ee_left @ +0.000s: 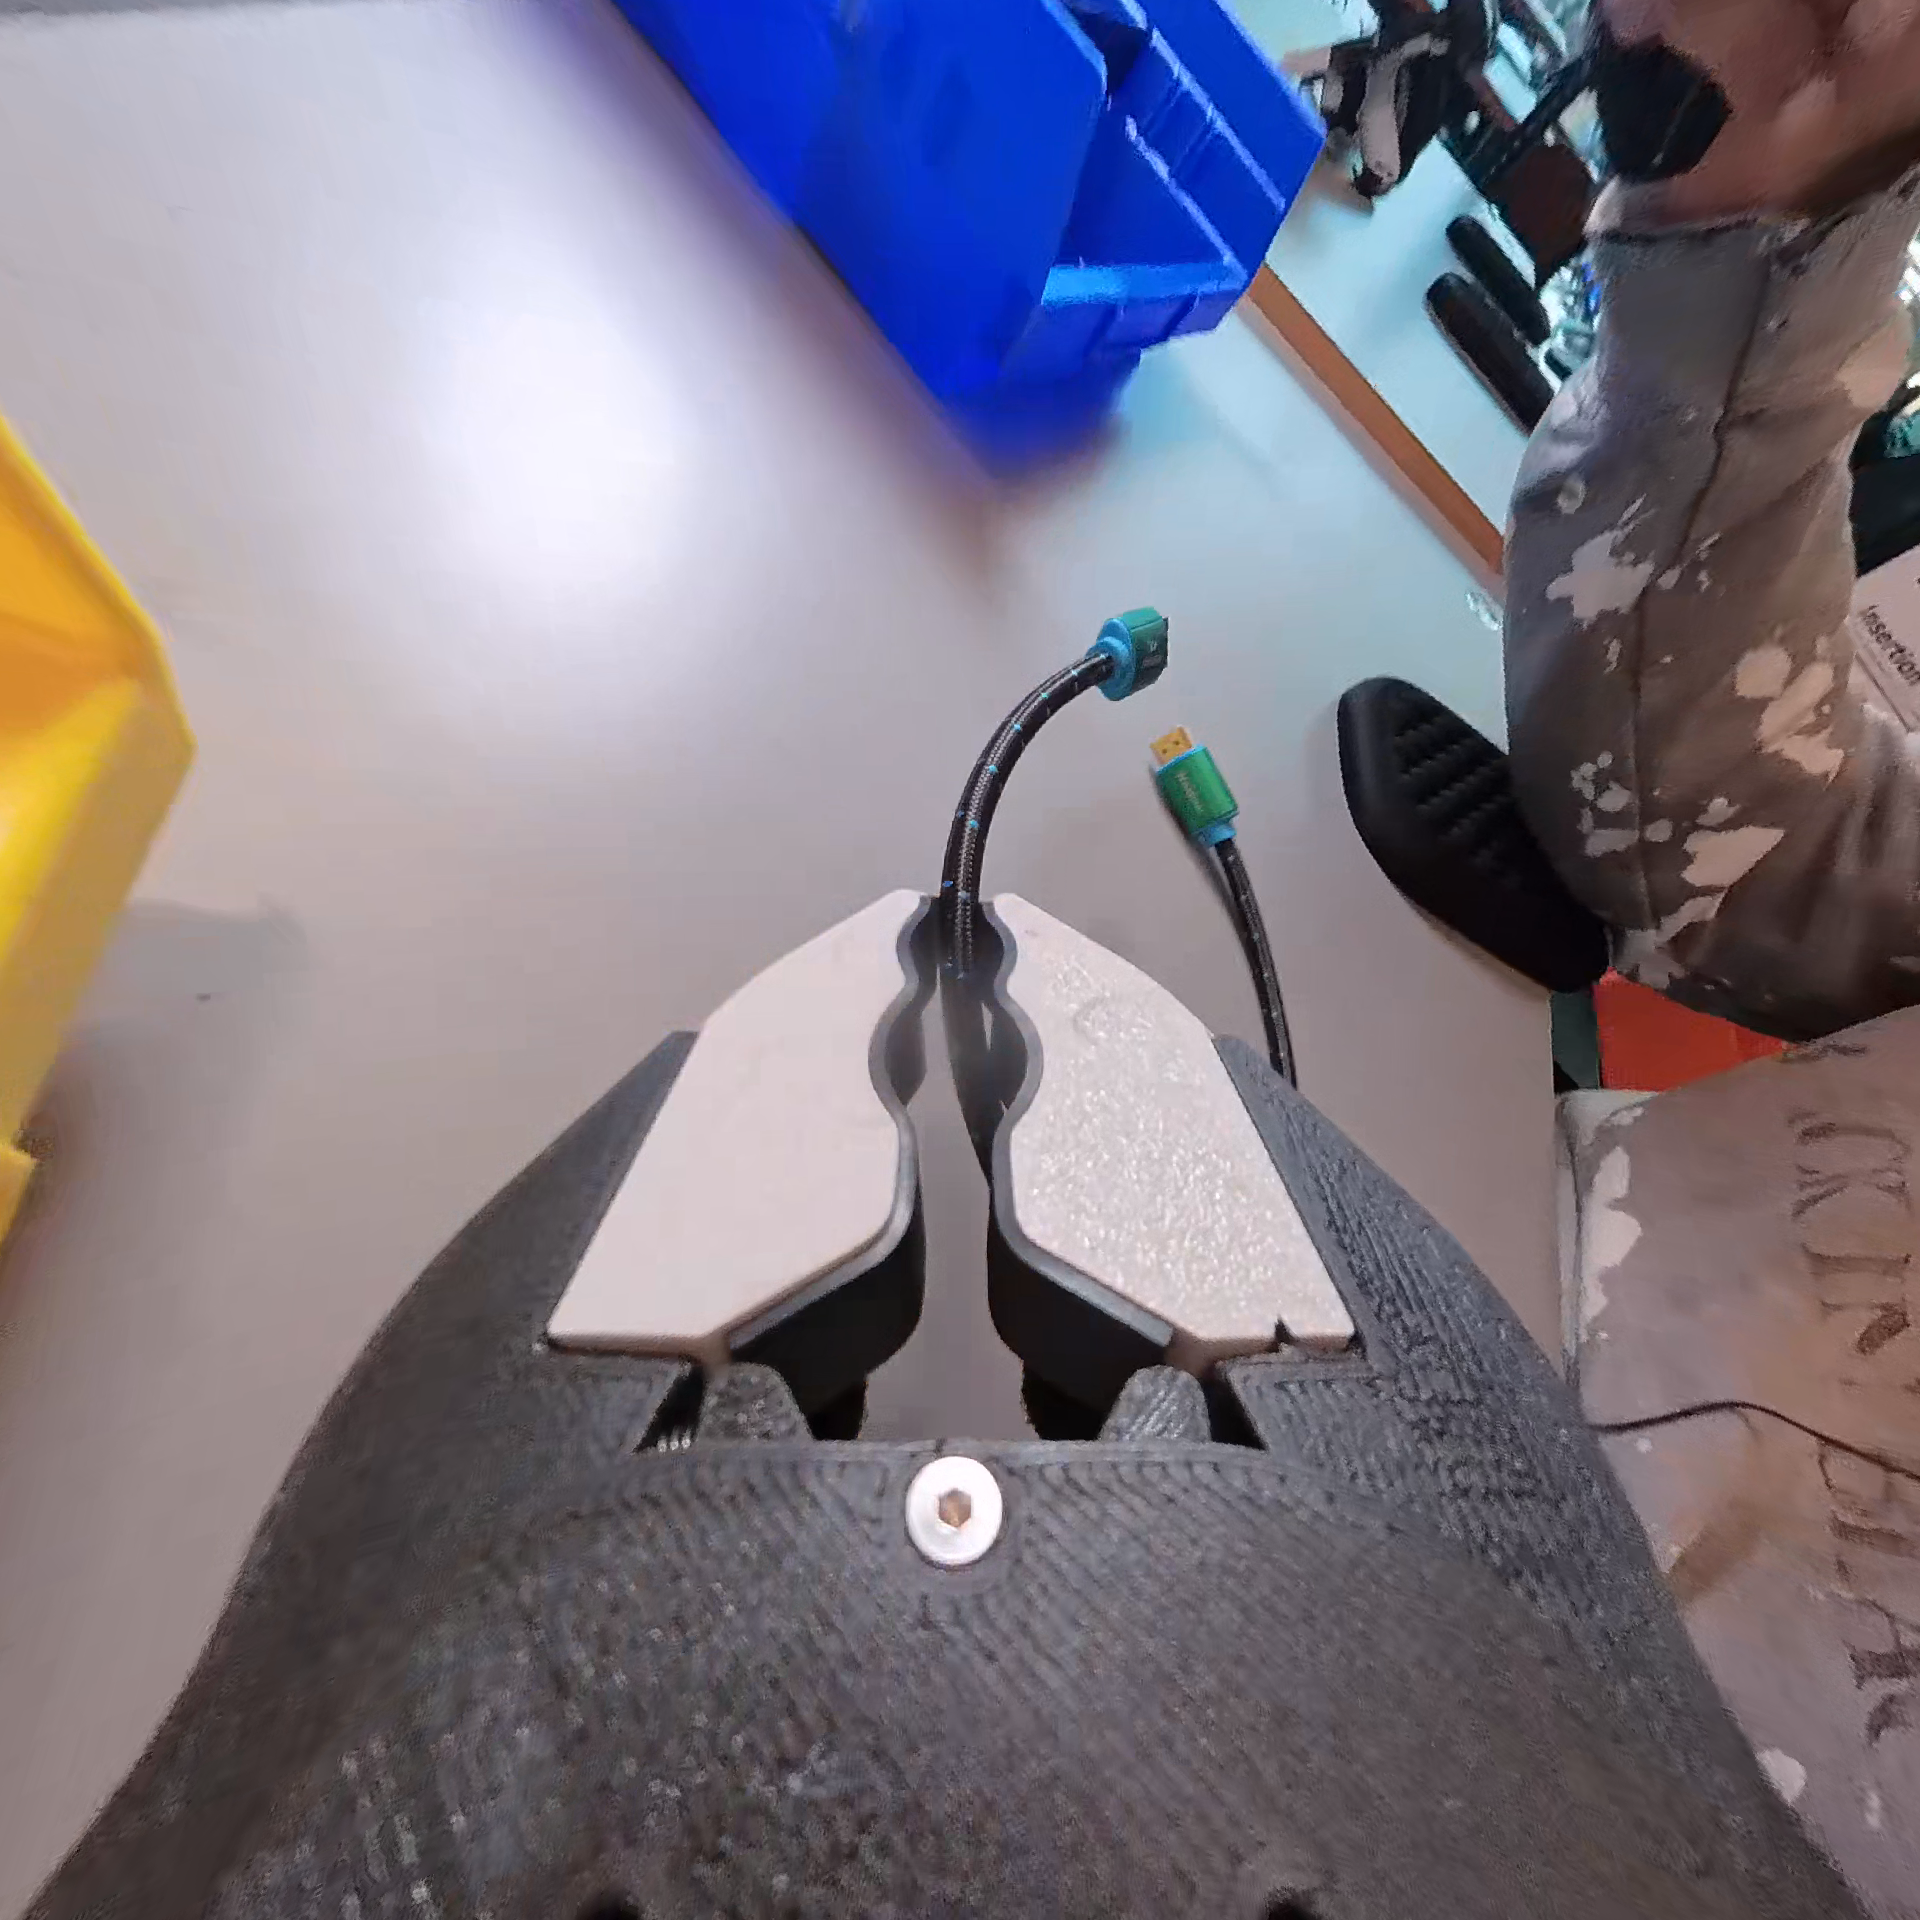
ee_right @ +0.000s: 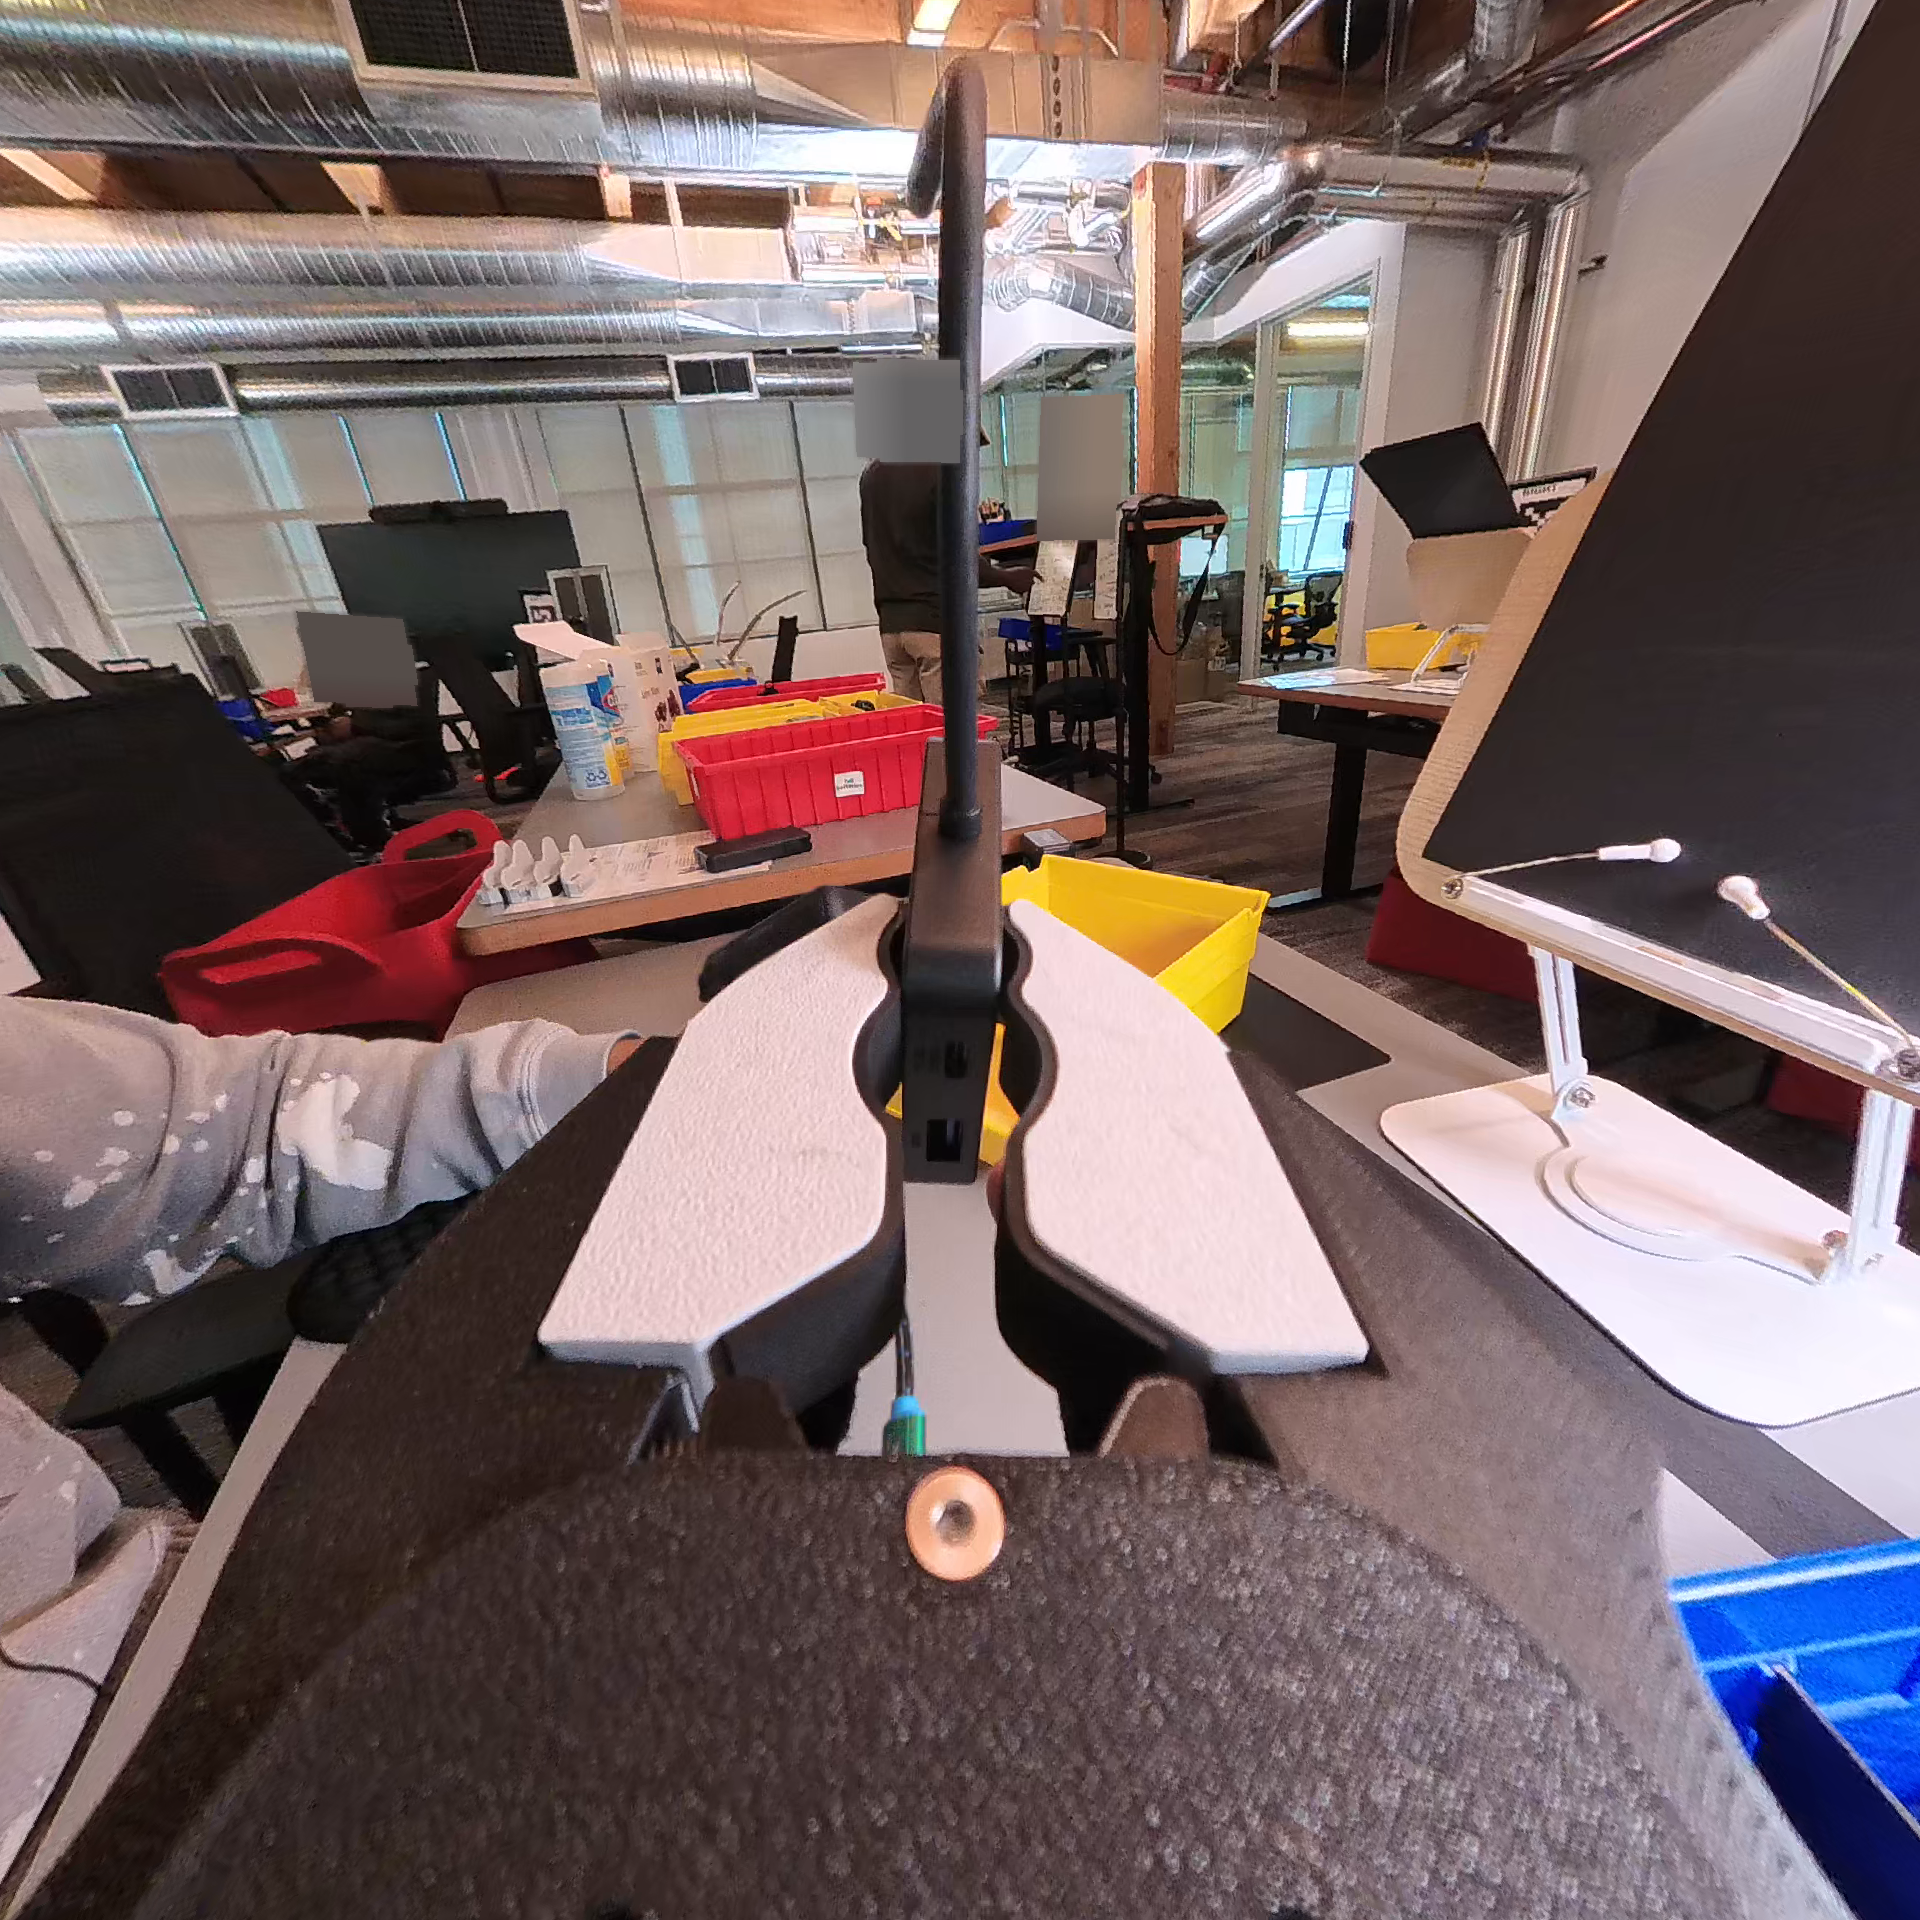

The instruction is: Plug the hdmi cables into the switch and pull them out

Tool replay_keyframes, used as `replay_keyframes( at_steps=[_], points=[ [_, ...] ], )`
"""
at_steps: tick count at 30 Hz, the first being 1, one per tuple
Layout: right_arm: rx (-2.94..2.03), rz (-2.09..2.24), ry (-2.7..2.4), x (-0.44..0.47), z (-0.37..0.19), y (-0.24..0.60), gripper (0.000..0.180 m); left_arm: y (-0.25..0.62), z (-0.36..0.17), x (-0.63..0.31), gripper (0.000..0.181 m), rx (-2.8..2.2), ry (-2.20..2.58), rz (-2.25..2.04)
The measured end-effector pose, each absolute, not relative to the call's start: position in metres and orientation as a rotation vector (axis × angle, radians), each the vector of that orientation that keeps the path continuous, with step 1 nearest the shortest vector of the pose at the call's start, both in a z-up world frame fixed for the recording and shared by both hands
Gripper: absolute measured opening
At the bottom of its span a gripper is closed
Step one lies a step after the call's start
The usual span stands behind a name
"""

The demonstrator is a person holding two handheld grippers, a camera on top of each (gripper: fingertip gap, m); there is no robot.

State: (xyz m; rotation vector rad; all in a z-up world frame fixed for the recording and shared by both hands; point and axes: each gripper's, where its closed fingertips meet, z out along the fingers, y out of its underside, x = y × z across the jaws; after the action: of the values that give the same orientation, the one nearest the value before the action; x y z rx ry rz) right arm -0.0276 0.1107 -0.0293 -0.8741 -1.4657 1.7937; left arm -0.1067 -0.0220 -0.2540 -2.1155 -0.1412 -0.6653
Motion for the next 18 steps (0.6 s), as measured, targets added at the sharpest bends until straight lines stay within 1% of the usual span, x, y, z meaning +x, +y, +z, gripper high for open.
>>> replay_keyframes(
  at_steps=[2,6,10,14,16,18],
  points=[
    [-0.877,1.792,-1.471,-0.029,-0.031,0.11,0.014,-0.024,-0.265,-0.107,0.007,-2.17,-0.143,-0.638],
    [-0.873,1.79,-1.472,-0.029,-0.031,0.11,0.014,-0.037,-0.282,-0.124,0.01,-2.308,-0.09,-0.417],
    [-0.869,1.812,-1.462,-0.029,-0.029,0.109,0.014,-0.033,-0.253,-0.129,0.022,-2.255,0.009,-0.306],
    [-0.864,1.812,-1.477,-0.03,-0.031,0.105,0.014,-0.003,-0.232,-0.107,0.026,-2.237,0.194,-0.351],
    [-0.862,1.804,-1.483,-0.03,-0.031,0.104,0.014,0.015,-0.242,-0.094,0.029,-2.279,0.321,-0.359],
    [-0.86,1.798,-1.48,-0.029,-0.031,0.106,0.014,0.032,-0.262,-0.09,0.031,-2.355,0.432,-0.334]
  ],
)
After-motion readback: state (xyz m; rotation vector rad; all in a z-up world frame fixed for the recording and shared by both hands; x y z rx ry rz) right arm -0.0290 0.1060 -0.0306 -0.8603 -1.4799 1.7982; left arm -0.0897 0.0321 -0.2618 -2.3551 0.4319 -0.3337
